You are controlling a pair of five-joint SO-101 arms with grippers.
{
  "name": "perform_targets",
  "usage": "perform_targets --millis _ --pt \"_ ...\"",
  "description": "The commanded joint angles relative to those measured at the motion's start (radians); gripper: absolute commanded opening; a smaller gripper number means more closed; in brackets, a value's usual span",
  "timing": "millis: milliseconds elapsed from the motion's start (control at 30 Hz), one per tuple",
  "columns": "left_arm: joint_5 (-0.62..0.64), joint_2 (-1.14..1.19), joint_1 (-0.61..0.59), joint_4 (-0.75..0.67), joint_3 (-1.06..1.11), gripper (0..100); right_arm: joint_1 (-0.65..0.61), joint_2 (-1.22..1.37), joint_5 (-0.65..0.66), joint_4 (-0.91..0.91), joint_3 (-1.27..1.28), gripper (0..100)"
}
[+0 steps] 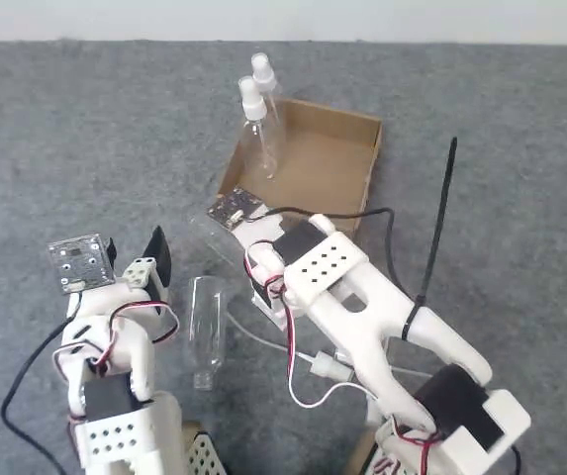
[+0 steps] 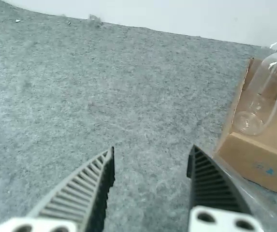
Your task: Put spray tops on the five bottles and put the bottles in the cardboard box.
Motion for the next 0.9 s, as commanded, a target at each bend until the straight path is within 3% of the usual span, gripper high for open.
perform_targets --millis 0,300,533,867 --pt "-0.002 -0.009 -0.008 -0.029 -0.021 23 0.053 -0.064 0.143 -0.047 -0.009 18.4" --pt "-0.002 -0.009 -0.005 -0.029 -0.021 23 0.134 -0.062 0.310 -0.067 -0.014 18.6" --pt "-0.002 -0.009 -0.003 -0.029 -0.019 23 0.148 -0.002 0.367 -0.137 -0.012 25.1" --pt "-0.002 -0.009 -0.003 -0.029 -0.019 23 0.147 0.186 0.371 -0.199 -0.014 14.2"
